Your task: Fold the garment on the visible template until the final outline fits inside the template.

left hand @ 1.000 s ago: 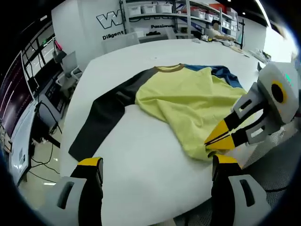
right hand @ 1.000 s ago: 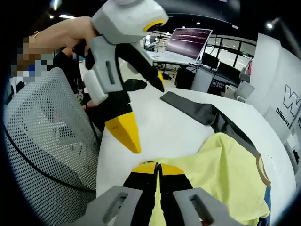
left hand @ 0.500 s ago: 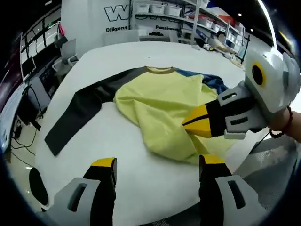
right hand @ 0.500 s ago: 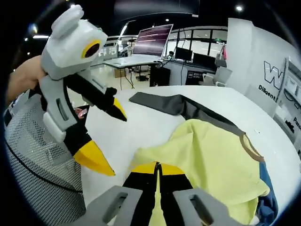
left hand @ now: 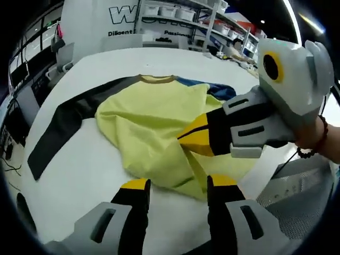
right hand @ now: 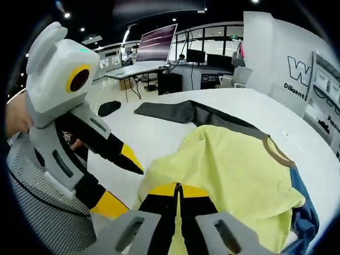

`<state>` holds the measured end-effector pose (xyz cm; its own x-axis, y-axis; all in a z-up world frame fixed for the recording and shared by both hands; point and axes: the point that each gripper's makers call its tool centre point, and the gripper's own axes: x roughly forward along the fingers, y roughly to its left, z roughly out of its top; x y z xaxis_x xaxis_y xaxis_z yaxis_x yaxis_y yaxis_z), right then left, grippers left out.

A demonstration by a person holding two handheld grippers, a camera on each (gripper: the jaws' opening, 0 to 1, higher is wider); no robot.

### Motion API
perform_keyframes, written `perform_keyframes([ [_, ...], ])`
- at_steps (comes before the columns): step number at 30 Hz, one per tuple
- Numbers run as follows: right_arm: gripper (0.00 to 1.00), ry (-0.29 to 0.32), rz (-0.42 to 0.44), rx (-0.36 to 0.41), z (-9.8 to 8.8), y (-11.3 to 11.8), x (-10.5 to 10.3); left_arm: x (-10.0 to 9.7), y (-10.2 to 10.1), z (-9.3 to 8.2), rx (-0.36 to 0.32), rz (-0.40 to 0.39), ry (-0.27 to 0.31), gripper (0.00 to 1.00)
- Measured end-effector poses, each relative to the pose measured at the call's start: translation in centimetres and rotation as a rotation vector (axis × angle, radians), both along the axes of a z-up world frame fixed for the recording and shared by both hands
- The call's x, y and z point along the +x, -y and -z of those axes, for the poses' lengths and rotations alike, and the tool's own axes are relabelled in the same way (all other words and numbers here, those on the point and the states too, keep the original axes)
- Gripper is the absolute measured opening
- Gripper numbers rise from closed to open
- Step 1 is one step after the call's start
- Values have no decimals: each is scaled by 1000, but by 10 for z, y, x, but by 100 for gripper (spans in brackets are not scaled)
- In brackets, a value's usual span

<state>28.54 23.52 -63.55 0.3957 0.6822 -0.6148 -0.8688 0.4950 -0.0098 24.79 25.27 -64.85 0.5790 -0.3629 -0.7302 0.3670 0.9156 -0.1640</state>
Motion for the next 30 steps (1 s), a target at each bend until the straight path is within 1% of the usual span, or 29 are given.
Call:
perform_keyframes([
  [3,0,0,4,1,0,1,1,1,5,2,-7,12,-2,33],
  [5,0,-2,11,2,0,3,2,3,6,3,6,23,2,28],
  [8,0,-11,22,-2,1,6,3,4,7,5,16,29,-4,22],
  [10,0,-15,28,-3,2,8,4,5,7,5,19,34,2,20],
  [11,0,-16,31,-5,2,8,4,5,9,6,21,46,1,18],
  [14,0,-25,42,-5,3,11,5,6,9,8,31,51,-6,11],
  [16,0,-35,48,-1,4,12,5,8,9,8,24,47,-2,9],
  [18,0,-36,52,-1,5,13,6,8,12,10,29,59,-5,9],
  [19,0,-43,56,-4,6,14,6,10,13,9,54,97,19,10],
  [22,0,-63,71,-5,10,17,7,11,18,5,123,173,76,25],
  [23,0,-69,77,-3,11,17,7,12,21,5,128,184,87,30],
  [24,0,-78,82,-1,12,18,7,13,22,5,129,181,91,31],
  [26,0,-84,87,0,13,19,7,15,22,7,138,177,81,27],
  [28,0,-90,91,-1,15,20,7,17,22,11,159,187,74,25],
  [30,0,-96,95,-1,16,22,7,18,24,12,155,200,72,25],
])
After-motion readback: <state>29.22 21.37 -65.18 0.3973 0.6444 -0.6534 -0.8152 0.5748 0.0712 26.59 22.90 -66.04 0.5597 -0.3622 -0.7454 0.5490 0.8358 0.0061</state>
